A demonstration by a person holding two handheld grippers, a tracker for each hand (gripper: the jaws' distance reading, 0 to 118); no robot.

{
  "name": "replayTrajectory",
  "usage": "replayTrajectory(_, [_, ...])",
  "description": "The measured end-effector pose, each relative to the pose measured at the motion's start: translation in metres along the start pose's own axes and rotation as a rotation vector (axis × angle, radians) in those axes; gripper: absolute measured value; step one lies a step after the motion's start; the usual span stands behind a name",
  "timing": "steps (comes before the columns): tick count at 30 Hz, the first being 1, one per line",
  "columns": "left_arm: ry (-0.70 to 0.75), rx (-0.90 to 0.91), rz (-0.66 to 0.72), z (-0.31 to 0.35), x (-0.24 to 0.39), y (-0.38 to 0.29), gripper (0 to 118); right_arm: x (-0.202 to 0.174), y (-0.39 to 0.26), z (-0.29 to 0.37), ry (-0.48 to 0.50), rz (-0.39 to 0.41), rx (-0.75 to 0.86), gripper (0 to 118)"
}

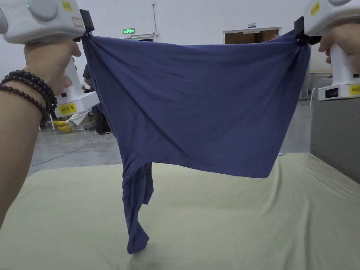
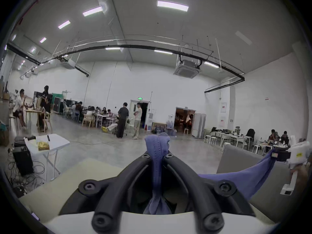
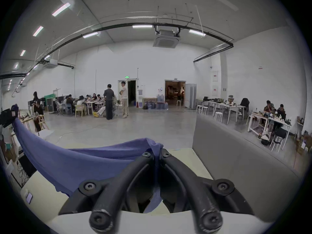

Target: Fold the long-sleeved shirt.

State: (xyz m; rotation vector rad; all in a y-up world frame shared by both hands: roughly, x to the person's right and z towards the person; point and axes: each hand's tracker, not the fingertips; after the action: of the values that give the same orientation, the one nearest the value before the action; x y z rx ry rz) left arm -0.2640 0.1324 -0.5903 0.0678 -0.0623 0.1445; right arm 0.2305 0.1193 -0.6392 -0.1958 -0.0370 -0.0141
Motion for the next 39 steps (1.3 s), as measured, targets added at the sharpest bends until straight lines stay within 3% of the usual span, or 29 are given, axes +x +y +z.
replayTrajectory(5, [0.008,-0.084,-0.025,-0.015,-0.006,-0.063,0,0.006,-0.058,-0.036,0.0,0.01,-0.09,2])
replayTrajectory(11, [0.03,-0.272,-0.021,-0.024,-0.028,-0.188,0,0.013,-0.17,-0.078,0.025,-0.038,-0.228,2])
replayTrajectory(16, [0.012,-0.329,-0.013,-0.005,-0.041,-0.241,0,0.022,-0.223,-0.08,0.037,-0.062,-0.276,2])
replayTrajectory(19, [-0.005,-0.347,0.003,0.031,-0.044,-0.253,0,0.025,-0.242,-0.046,0.08,-0.027,-0.269,2])
replayTrajectory(24, [-0.052,-0.341,0.004,0.133,-0.047,-0.29,0,0.03,-0.303,0.042,0.154,0.134,-0.267,2])
replayTrajectory(28, [-0.064,-0.44,-0.078,0.233,-0.047,-0.341,0,0.039,-0.377,0.122,0.22,0.143,-0.327,2])
replayTrajectory(32, [-0.04,-0.556,-0.188,0.318,-0.05,-0.402,0,0.046,-0.459,0.187,0.294,0.166,-0.486,2])
replayTrajectory(35, [-0.036,-0.771,-0.167,0.362,-0.064,-0.455,0,0.046,-0.518,0.22,0.298,0.252,-0.65,2])
replayTrajectory(39, [-0.034,-0.969,-0.122,0.398,-0.073,-0.503,0,0.054,-0.579,0.234,0.335,0.267,-0.867,2])
